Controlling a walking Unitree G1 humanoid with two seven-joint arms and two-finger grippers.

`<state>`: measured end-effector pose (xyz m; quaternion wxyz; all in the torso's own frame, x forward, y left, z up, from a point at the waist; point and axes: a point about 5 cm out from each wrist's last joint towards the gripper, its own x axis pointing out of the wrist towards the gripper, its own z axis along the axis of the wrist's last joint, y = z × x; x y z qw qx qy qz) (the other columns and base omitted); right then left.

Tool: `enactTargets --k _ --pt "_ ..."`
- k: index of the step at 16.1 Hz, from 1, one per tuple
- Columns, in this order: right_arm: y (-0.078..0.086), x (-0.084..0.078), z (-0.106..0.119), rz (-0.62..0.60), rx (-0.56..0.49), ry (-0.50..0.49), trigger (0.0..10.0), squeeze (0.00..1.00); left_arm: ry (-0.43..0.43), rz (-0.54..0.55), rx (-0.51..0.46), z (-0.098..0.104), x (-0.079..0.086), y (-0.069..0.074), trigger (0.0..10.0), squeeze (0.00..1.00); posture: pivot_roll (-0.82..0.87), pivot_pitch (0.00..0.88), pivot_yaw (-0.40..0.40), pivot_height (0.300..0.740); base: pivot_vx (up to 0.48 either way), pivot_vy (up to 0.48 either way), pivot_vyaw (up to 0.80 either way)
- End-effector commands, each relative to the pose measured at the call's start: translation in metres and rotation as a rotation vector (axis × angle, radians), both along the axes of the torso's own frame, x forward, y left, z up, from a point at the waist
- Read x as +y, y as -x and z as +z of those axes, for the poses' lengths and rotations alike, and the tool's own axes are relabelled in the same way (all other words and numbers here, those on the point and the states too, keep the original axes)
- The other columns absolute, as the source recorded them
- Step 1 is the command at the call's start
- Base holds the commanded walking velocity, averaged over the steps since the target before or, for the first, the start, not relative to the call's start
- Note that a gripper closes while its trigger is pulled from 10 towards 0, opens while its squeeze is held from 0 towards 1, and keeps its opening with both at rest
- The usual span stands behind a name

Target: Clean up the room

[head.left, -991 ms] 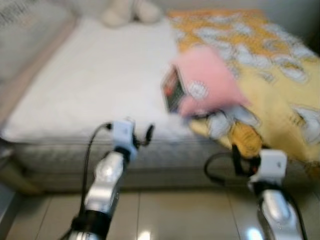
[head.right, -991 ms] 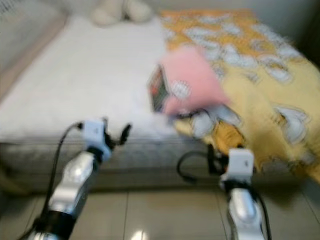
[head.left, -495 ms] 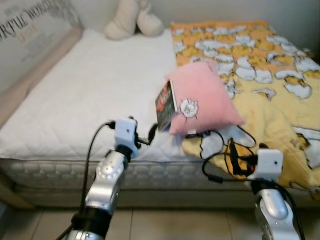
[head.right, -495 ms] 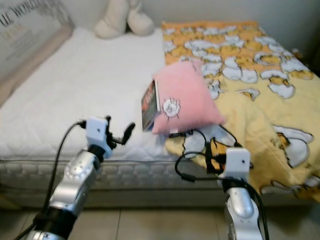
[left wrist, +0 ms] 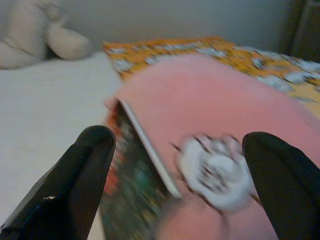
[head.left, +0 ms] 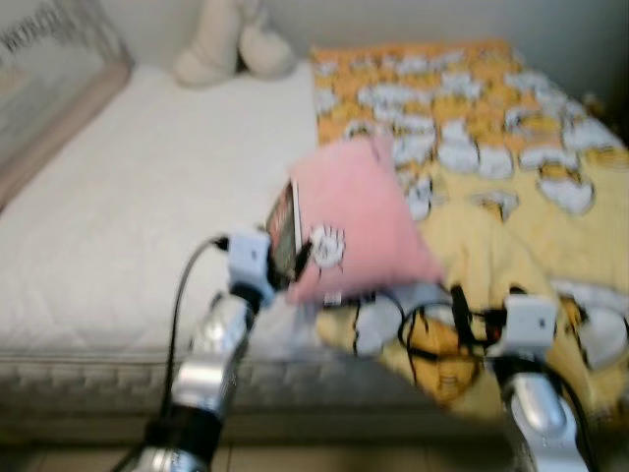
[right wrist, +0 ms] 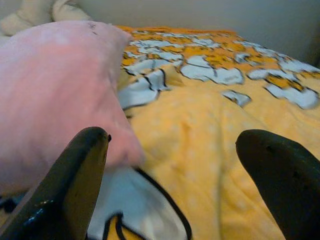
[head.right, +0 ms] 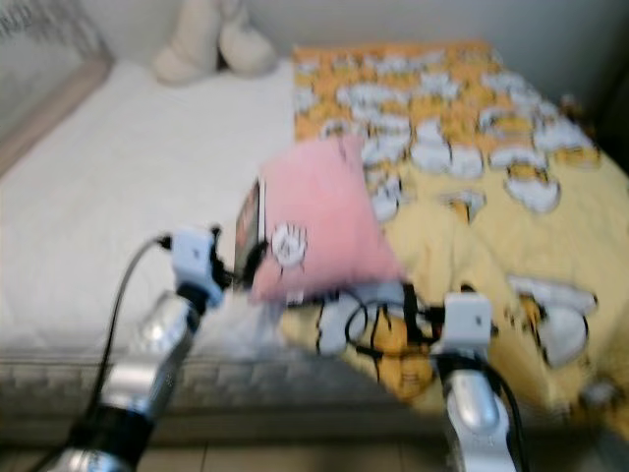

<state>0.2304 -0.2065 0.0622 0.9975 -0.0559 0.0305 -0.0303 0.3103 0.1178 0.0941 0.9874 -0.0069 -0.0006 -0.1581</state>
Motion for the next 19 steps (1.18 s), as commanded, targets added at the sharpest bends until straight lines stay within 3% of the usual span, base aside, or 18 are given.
enactTargets --k 1,3,5,6,7,9,12,14,16,19 --pt "-0.002 0.008 0.002 0.024 -0.013 -0.012 10.0 0.0 -0.053 0.057 0.004 -0.002 0.011 -0.006 10.0 0.0 -0.15 0.0 0.07 0.732 0.401 -0.259 0.0" --pt "-0.003 0.009 0.002 0.028 -0.01 -0.015 10.0 0.0 -0.058 0.088 -0.024 0.01 0.011 -0.021 10.0 0.0 -0.15 0.0 0.057 0.732 0.0 0.0 0.0" --pt "-0.004 0.011 0.001 0.037 -0.009 -0.017 10.0 0.0 -0.116 0.087 -0.035 0.02 0.008 -0.034 10.0 0.0 -0.15 0.0 0.055 0.732 0.0 0.0 0.0" --pt "-0.005 0.014 0.004 0.054 -0.017 -0.014 10.0 0.0 -0.108 0.13 -0.022 0.03 0.013 -0.05 10.0 0.0 -0.16 0.0 0.07 0.732 0.0 0.0 0.0" --pt "-0.005 0.014 0.006 0.055 -0.025 -0.012 10.0 0.0 -0.082 0.172 -0.004 0.032 0.022 -0.054 10.0 0.0 -0.17 0.0 0.076 0.732 0.0 0.0 0.0" --pt "-0.004 0.012 0.007 0.049 -0.029 -0.009 10.0 0.0 -0.052 0.17 0.016 0.023 0.03 -0.048 10.0 0.0 -0.18 0.0 0.082 0.732 0.0 0.0 0.0" --pt "-0.001 0.013 0.006 0.043 -0.028 -0.014 10.0 0.0 -0.038 0.148 0.049 0.008 0.022 -0.038 10.0 0.0 -0.17 0.0 0.077 0.732 0.0 0.48 0.0" --pt "0.001 0.017 0.003 0.063 -0.012 -0.019 10.0 0.0 -0.068 0.111 0.034 0.008 0.013 -0.038 10.0 0.0 -0.16 0.0 0.068 0.732 0.0 0.48 0.0" --pt "0.0 0.019 0.004 0.072 -0.013 -0.021 10.0 0.0 -0.116 0.119 0.007 0.01 0.015 -0.038 10.0 0.0 -0.15 0.0 0.064 0.732 0.0 0.0 0.0" --pt "-0.001 0.019 0.005 0.077 -0.014 -0.02 10.0 0.0 -0.11 0.129 -0.001 0.011 0.019 -0.038 10.0 0.0 -0.15 0.0 0.061 0.732 0.0 0.0 0.0"
